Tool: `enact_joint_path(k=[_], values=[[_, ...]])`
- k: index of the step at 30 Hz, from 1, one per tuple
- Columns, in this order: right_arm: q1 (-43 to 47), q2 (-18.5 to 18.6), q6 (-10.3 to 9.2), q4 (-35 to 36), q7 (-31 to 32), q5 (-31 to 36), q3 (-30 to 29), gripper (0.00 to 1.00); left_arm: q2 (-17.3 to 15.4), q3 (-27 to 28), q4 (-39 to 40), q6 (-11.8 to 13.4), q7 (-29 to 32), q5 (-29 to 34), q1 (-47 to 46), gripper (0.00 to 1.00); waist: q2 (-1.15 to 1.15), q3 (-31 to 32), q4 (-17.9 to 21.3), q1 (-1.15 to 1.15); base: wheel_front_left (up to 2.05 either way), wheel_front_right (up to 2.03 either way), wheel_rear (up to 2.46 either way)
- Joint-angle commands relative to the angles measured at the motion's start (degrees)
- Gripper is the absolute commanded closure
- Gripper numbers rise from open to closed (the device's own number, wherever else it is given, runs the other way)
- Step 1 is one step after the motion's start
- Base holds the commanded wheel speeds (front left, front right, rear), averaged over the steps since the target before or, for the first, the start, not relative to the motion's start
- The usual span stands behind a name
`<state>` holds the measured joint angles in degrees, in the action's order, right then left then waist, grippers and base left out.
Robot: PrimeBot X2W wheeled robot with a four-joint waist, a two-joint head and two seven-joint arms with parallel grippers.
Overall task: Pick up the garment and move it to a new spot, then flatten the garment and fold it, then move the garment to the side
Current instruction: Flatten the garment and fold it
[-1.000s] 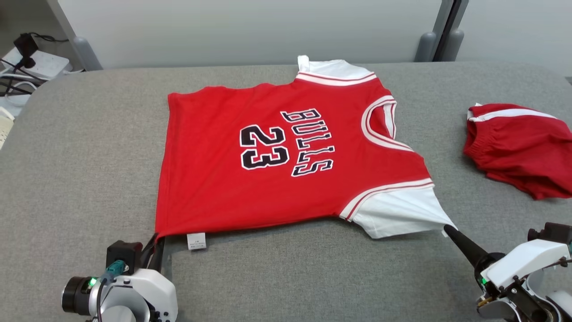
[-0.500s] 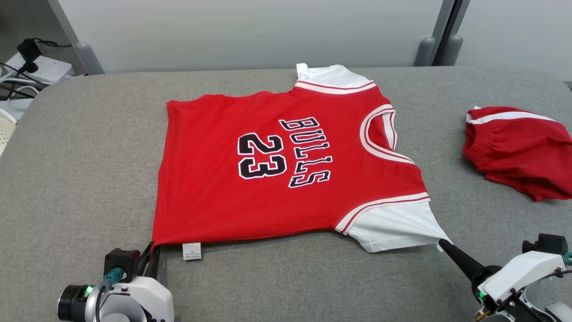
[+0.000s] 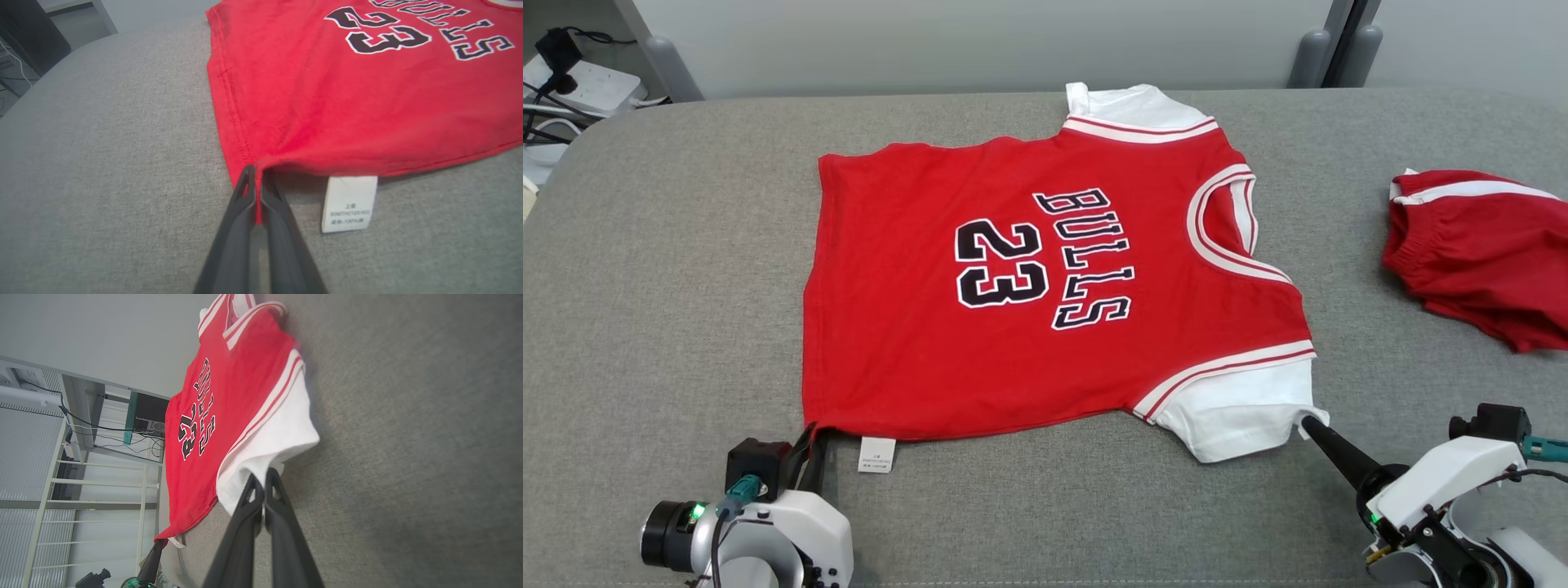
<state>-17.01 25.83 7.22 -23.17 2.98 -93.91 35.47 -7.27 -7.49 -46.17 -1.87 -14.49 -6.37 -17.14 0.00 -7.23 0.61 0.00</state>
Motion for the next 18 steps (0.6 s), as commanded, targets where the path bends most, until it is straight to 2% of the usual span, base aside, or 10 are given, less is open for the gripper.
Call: enact_joint_path(k=[1, 2, 5, 6, 7, 8, 9, 10, 15, 18], values=[[-0.94, 0.79, 0.26, 0.66, -0.47, 0.72, 0.40, 1.00, -1.04, 1.92, 1.48, 0.34, -0.51, 0.49, -2.51, 0.78, 0.00, -0.28, -0.13, 0.00, 0.00, 0.00, 0.00], [-1.16, 0.71, 0.26, 0.35, -0.42, 0.97, 0.51, 1.00, -0.89, 1.89, 1.48, 0.26, -0.51, 0.60, -2.51, 0.75, 0.00, -0.44, -0.18, 0.00, 0.00, 0.00, 0.00], [-1.57, 0.48, 0.26, -0.28, 0.01, 1.33, 0.78, 1.00, -0.58, 1.96, 1.32, 0.11, -0.51, 0.80, -2.50, 0.74, 0.00, -0.63, -0.31, 0.00, 0.00, 0.00, 0.00], [-1.62, 0.45, 0.26, -0.41, 0.28, 1.36, 0.90, 1.00, -0.53, 2.01, 1.16, 0.07, -0.51, 0.86, -2.46, 0.67, 0.00, -0.61, -0.34, 0.00, 0.00, 0.00, 0.00], [-1.62, 0.46, 0.26, -0.54, 0.45, 1.37, 0.94, 0.89, -0.46, 2.12, 0.98, 0.06, -0.51, 0.84, -2.42, 0.56, 0.00, -0.55, -0.36, 0.00, 0.00, 0.00, 0.00], [-1.62, 0.61, 0.26, -0.69, 0.58, 1.54, 1.01, 0.57, -0.43, 2.20, 0.89, 0.04, -0.51, 0.89, -2.37, 0.25, 0.00, -0.44, -0.39, 0.00, 0.00, 0.00, 0.00], [-1.64, 0.84, 0.26, -0.72, 0.51, 1.85, 1.04, 0.07, -0.39, 2.32, 0.84, 0.08, -0.51, 0.91, -2.30, 0.00, 0.00, -0.31, -0.40, 0.00, 0.00, 0.00, 0.00], [-1.58, 1.00, 0.26, -0.77, 0.27, 1.96, 0.88, 0.00, -0.35, 2.44, 0.82, 0.10, -0.51, 0.92, -2.19, 0.00, 0.00, -0.13, -0.41, 0.00, 0.00, 0.00, 0.00], [-0.78, 2.60, 0.26, -0.97, -1.04, 2.99, 0.26, 0.00, -0.28, 3.53, 1.58, 1.31, -0.51, 1.11, -1.19, 0.00, 0.00, 1.23, -0.50, 0.00, 0.00, 0.00, 0.00], [-0.65, 3.78, 0.26, -1.79, -3.93, 4.73, -0.62, 0.00, -0.34, 4.28, 2.96, 2.10, -0.51, 1.28, -0.44, 0.00, 0.00, 2.15, -0.50, 0.00, 0.00, 0.00, 0.00]])
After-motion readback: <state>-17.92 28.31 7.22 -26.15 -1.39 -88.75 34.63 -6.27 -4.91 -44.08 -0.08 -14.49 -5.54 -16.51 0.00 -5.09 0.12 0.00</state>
